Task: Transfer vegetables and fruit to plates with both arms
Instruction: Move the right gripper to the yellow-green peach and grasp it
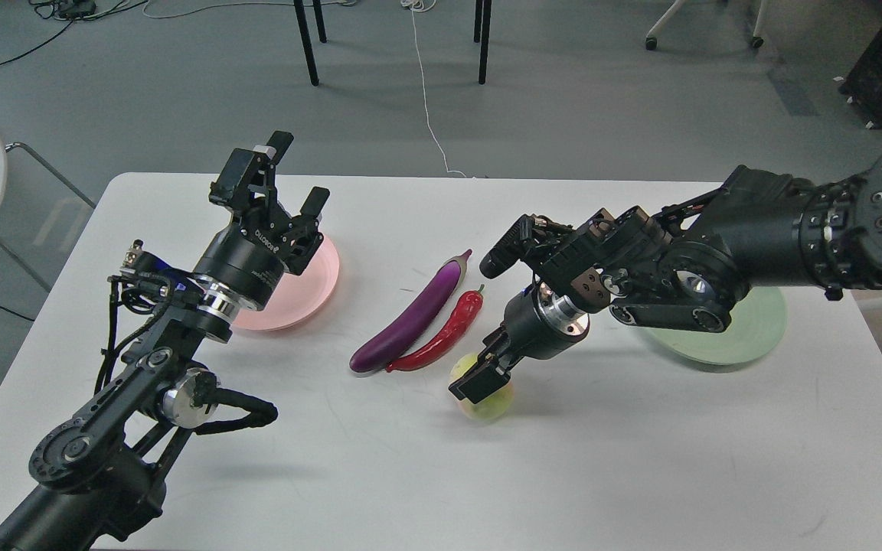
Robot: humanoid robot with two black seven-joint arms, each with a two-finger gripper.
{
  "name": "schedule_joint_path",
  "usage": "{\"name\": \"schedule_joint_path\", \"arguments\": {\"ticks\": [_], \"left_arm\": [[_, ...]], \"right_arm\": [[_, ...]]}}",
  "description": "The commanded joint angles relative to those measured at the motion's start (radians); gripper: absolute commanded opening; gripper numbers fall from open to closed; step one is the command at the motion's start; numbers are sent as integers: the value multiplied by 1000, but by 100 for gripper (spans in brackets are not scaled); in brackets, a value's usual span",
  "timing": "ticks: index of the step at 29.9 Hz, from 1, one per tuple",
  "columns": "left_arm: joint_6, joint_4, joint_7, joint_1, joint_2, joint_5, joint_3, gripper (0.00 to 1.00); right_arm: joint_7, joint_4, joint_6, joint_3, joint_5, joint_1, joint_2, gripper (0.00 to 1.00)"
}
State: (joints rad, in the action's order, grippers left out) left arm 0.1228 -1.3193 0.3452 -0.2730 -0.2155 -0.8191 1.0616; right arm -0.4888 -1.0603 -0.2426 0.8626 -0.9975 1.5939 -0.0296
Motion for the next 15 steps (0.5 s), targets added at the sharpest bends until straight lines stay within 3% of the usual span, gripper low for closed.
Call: {"name": "schedule_joint_path", "arguments": {"ticks": [1,9,15], "left_arm": [[0,0,0,0,-5,0,0,98],[0,-1,0,0,-7,0,0,98],[0,-1,0,0,-7,0,0,98]], "right_arm": [[0,16,0,3,-1,-15,11,96],[0,23,6,39,0,-22,30,90],[0,22,6,44,0,-20,30,62]]}}
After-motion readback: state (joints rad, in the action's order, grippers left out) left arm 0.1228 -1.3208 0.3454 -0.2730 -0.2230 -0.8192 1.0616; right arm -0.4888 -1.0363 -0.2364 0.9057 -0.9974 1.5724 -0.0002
